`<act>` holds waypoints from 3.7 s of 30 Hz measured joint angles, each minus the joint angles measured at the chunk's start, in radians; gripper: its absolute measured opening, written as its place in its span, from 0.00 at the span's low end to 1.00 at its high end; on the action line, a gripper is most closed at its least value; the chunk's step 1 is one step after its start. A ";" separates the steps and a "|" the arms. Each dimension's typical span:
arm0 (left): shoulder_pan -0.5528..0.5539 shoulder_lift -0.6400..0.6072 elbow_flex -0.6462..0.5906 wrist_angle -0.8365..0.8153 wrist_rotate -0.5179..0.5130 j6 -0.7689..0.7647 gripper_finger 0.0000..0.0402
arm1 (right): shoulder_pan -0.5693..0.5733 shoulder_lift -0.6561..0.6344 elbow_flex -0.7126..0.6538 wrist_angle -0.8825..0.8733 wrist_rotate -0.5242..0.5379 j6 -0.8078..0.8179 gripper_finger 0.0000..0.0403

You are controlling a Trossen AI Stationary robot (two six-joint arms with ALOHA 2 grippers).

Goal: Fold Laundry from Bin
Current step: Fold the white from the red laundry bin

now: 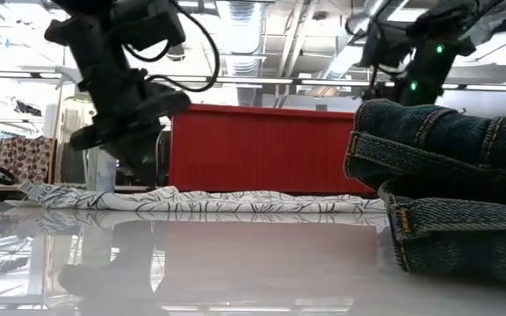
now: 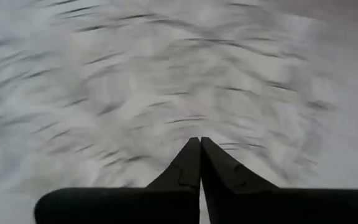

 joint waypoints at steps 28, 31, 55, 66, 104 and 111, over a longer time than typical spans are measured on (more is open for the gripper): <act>0.018 -0.025 0.164 0.094 0.093 0.691 0.54 | 0.399 0.156 0.034 -0.213 0.049 -0.412 0.63; 0.021 0.029 0.167 0.166 0.101 0.710 0.54 | 0.396 0.212 0.034 -0.218 0.053 -0.415 0.63; 0.145 0.251 0.167 0.921 0.068 0.561 0.50 | 0.391 0.349 0.038 -0.186 0.117 -0.185 0.05; 0.123 0.501 0.225 1.073 0.114 0.375 0.11 | 0.390 0.350 0.046 -0.187 0.106 -0.124 0.04; 0.128 0.497 0.424 0.624 0.212 0.520 0.00 | 0.324 0.265 0.224 -0.093 0.217 -0.188 0.03; 0.126 0.323 0.421 0.384 0.168 0.527 0.00 | 0.324 0.265 0.223 -0.064 0.250 -0.195 0.03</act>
